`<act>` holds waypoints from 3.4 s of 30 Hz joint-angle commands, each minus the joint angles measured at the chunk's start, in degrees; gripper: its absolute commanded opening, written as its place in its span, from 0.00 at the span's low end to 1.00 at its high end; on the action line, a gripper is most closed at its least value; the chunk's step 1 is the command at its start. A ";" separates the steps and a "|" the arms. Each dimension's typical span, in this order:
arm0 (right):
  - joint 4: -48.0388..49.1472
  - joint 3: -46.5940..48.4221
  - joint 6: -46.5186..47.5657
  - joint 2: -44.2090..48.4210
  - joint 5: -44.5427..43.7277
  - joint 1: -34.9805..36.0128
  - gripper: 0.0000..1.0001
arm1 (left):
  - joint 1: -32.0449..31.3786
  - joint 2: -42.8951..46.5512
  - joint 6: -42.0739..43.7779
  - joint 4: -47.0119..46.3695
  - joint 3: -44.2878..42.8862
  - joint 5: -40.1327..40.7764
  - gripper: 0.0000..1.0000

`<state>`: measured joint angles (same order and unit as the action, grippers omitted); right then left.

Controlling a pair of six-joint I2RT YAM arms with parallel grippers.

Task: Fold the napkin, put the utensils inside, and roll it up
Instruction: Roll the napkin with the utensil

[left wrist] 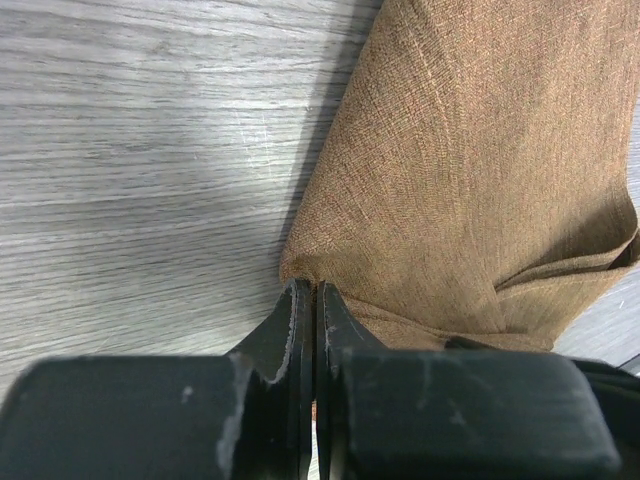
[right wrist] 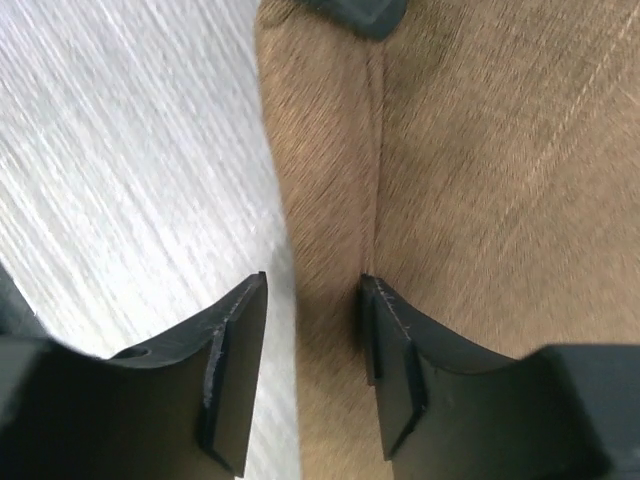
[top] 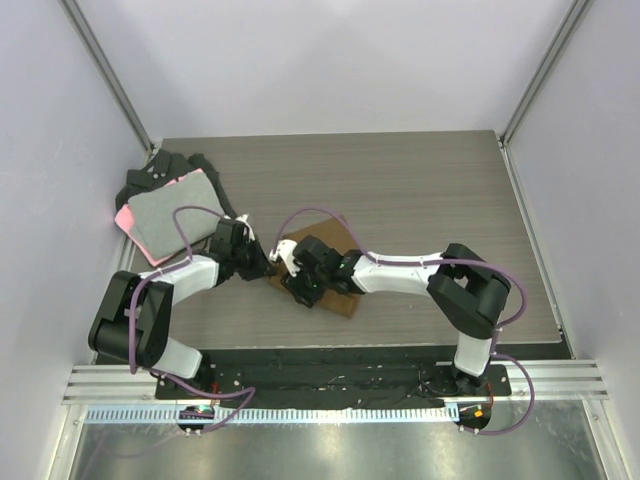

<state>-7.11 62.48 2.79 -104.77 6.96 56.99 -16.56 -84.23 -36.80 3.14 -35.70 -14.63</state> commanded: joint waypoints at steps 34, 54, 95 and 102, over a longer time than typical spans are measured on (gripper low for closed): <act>-10.99 5.46 3.54 -6.76 7.96 -1.18 0.34 | 0.30 1.25 1.46 8.64 -5.52 -1.02 0.37; -14.94 10.02 -2.70 -13.87 39.00 -10.67 0.27 | 0.30 18.40 -0.03 0.83 7.14 0.14 0.71; -7.74 7.76 3.97 6.51 -4.02 -1.81 0.67 | 0.30 0.38 0.59 11.89 -3.23 -2.07 0.00; -2.47 4.14 8.73 3.36 -16.44 6.72 0.67 | 0.30 -0.33 0.32 12.07 -3.94 -2.33 0.00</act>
<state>-14.20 67.96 7.75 -99.22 0.73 61.82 -16.47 -84.16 -37.08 12.62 -38.44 -17.54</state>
